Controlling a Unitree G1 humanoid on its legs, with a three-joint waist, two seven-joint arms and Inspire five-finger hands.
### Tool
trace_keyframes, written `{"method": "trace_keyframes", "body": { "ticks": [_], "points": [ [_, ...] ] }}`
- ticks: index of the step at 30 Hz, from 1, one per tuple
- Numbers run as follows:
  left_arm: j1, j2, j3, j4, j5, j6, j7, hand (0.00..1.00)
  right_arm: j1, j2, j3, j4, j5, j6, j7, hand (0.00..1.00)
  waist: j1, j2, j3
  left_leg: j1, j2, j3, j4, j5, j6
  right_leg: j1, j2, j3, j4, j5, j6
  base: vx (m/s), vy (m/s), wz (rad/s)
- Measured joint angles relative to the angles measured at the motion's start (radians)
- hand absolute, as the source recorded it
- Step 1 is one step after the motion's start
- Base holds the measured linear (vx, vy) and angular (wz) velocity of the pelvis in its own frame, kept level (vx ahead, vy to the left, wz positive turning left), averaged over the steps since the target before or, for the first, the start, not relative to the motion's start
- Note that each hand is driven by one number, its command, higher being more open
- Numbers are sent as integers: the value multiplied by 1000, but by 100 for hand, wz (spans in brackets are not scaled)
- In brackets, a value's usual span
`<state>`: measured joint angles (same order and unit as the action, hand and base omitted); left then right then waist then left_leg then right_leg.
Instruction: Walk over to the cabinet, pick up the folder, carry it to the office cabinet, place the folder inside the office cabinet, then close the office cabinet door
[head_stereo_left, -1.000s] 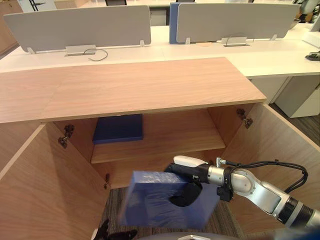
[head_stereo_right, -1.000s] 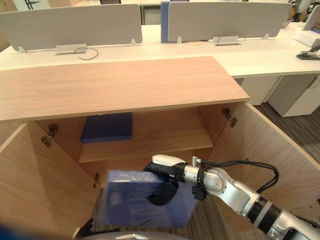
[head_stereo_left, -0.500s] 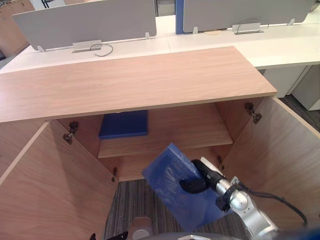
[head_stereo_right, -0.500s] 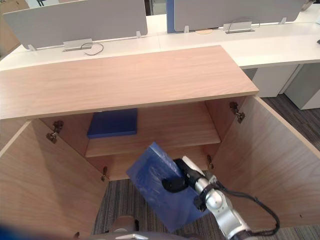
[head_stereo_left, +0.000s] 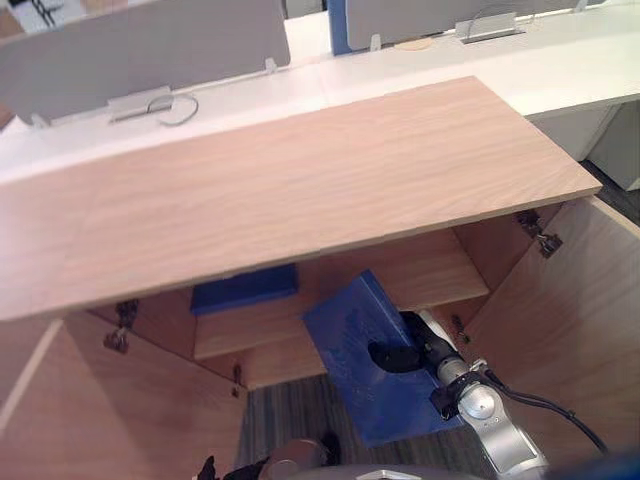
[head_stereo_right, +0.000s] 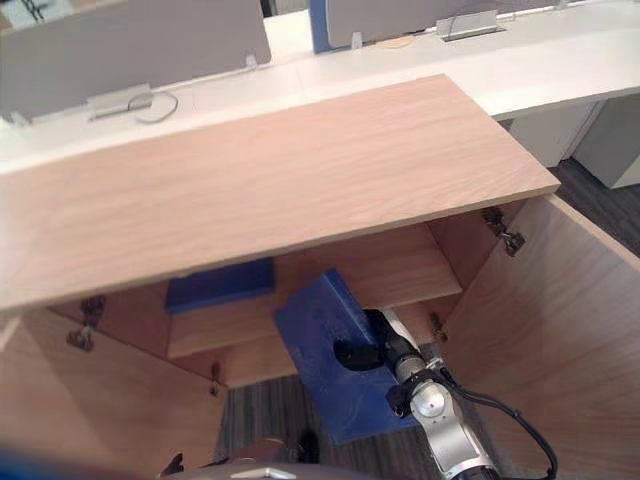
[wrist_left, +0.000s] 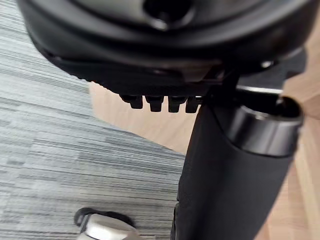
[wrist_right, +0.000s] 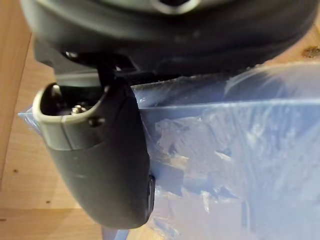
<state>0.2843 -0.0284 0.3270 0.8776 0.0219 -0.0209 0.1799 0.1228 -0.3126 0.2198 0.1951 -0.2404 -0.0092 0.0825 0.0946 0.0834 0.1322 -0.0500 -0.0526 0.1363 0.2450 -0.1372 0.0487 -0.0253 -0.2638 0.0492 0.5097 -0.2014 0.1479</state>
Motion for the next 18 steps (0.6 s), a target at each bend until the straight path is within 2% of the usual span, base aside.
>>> {"method": "trace_keyframes", "body": {
  "ticks": [1, 2, 3, 4, 6, 8, 9, 10, 11, 12, 14, 15, 17, 18],
  "points": [
    [1, 1, 0, -1, -2, 0, 2, 100, 0, 1, 0, 0, 0, 0, 0, 0, -2, 0, 0, 13, -3, 1, -6, -1, 3, -9, -4, -6, 33, 5, -9, 212, 223, -22],
    [2, 3, -1, -1, -6, -1, 12, 100, -1, 2, 0, -1, -1, 0, 0, 0, -19, 2, -1, 54, -9, -4, -23, -10, 23, -51, -32, -58, 163, 44, -73, 181, 139, 9],
    [2, 9, -7, 0, -13, 0, 20, 100, -3, 9, 0, -3, 1, 0, 0, 0, -34, 6, -4, 83, -8, -11, -26, -21, 41, -88, -69, -147, 246, 3, -119, 212, 159, 13],
    [1, 13, -10, 0, -13, 0, 20, 100, -4, 14, 0, -5, 2, 0, 0, 0, -39, 5, -6, 86, -7, -16, -25, -25, 44, -103, -73, -175, 247, -17, -124, 161, 91, 20],
    [-10, 22, -18, 7, -13, 0, 20, 100, -10, 29, -2, -9, 5, 0, -1, 0, -55, 0, 2, 88, -1, -36, -19, -34, 46, -138, -62, -209, 220, -57, -123, 112, 28, 25],
    [-27, 22, -36, 19, -13, 0, 21, 100, -6, 36, -3, -6, 7, 0, -3, 0, -59, 9, 27, 106, 27, -57, 11, -53, 34, -149, -2, -205, 93, -60, -93, 134, -49, 30],
    [-27, 23, -39, 19, -13, 0, 21, 100, -2, 40, -3, -6, 9, 0, -4, 0, -59, 5, 29, 108, 28, -64, 17, -58, 27, -149, 9, -200, 50, -51, -79, 116, -108, 27],
    [-26, 32, -41, 16, -14, 0, 19, 100, 3, 57, -4, -11, 16, 0, -6, 0, -56, -18, 34, 107, 23, -67, 40, -77, 5, -145, 23, -187, -47, 8, -64, 103, -169, 27],
    [-32, 44, -45, 24, -14, 2, 20, 100, 9, 68, -9, -15, 80, -2, -9, 0, -56, -31, 49, 103, 20, -76, 80, -112, -12, -142, 24, -188, -63, 72, -43, 94, -190, 19],
    [-29, 38, -45, 26, -14, 4, 20, 100, 14, 69, -13, -14, 112, -2, -14, 0, -54, -21, 49, 100, 32, -77, 96, -120, -24, -140, 34, -192, -63, 68, -46, 81, -185, 1],
    [-7, 9, -44, 26, -14, 4, 21, 100, 23, 73, -37, -28, 280, -2, -21, 0, -52, 14, 44, 84, 71, -73, 118, -147, -39, -139, 73, -198, -71, 58, -60, 85, -137, -13],
    [-4, 6, -43, 26, -14, 4, 21, 100, 28, 80, -50, -39, 311, -2, -24, 0, -52, 20, 43, 79, 79, -72, 126, -152, -41, -145, 81, -198, -69, 56, -63, 77, -116, -9],
    [0, 2, -37, 24, -35, 0, 20, 100, 34, 100, -94, -71, 549, -4, -28, 0, -54, 25, 47, 60, 94, -72, 167, -174, -52, -163, 91, -199, -34, 35, -74, 54, -96, -5],
    [0, 2, -35, 24, -42, -1, 20, 100, 34, 107, -104, -76, 616, -6, -28, 0, -54, 25, 49, 54, 95, -72, 179, -179, -53, -168, 91, -198, -20, 27, -75, 23, -58, 0]
  ]
}}
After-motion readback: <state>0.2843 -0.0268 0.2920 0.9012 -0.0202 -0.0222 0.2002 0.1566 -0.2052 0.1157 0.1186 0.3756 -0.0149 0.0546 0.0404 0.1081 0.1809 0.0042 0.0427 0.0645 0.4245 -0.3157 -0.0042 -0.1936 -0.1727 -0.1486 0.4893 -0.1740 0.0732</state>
